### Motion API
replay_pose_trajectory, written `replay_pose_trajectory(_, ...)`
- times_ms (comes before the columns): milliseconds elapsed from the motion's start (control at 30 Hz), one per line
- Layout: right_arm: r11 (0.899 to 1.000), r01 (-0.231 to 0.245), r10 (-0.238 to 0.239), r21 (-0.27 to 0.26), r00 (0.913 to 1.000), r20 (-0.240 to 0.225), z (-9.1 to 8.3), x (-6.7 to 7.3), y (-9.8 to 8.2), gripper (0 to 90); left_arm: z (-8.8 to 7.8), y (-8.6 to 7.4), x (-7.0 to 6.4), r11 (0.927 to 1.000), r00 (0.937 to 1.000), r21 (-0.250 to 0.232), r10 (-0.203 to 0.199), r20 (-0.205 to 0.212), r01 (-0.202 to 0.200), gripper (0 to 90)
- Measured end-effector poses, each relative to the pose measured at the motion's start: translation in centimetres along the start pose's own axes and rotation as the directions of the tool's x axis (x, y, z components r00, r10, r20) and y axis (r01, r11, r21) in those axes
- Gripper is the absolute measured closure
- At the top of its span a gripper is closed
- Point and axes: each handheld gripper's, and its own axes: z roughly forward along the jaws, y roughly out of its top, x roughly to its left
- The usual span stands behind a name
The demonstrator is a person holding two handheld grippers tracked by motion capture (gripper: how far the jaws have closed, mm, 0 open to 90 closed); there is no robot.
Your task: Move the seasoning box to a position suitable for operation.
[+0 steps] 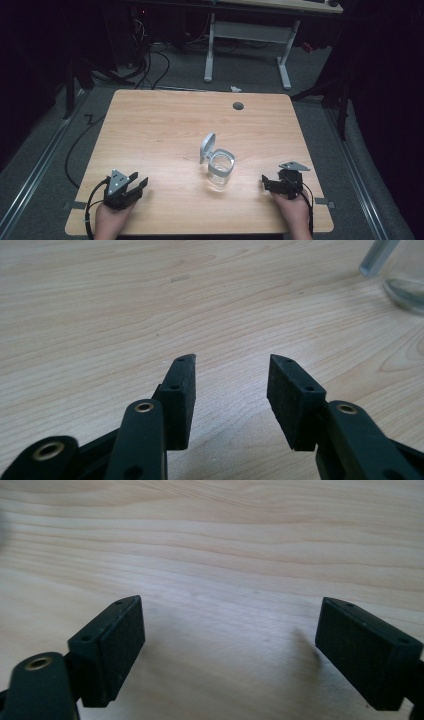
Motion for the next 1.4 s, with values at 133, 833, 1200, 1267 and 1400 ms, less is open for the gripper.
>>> replay_pose_trajectory(133, 0.998, 0.009, -0.015, -0.066, 0.9961, -0.087, -0.9, 0.7, 0.0, 32.0, 0.2, -0.2, -0.3, 0.9999, 0.9999, 0.013, 0.011, 0.004, -0.011, 53.8)
replay_pose_trajectory(833, 0.985, 0.094, -0.111, -0.147, 0.9868, -0.118, -0.2, 4.8, 0.9, 48.3, 0.2, 0.3, -0.6, 0.9996, 0.998, 0.025, 0.009, 0.062, -0.01, 43.0)
replay_pose_trajectory(1200, 0.977, 0.105, -0.138, -0.185, 0.975, -0.175, 0.3, 6.3, 2.0, 67.2, 0.2, 0.5, -0.5, 0.9997, 0.9975, 0.02, -0.014, 0.069, 0.013, 41.1)
replay_pose_trajectory(1267, 0.976, 0.104, -0.138, -0.189, 0.9752, -0.173, 0.4, 6.2, 2.1, 72.9, 0.2, 0.5, -0.6, 0.9997, 0.9975, 0.022, -0.011, 0.07, 0.009, 41.1)
replay_pose_trajectory(1400, 0.974, 0.104, -0.139, -0.201, 0.976, -0.168, 1.2, 6.3, 3.0, 90.0, 0.1, 0.3, -0.6, 0.9996, 0.9979, 0.027, 0.004, 0.065, -0.006, 41.2)
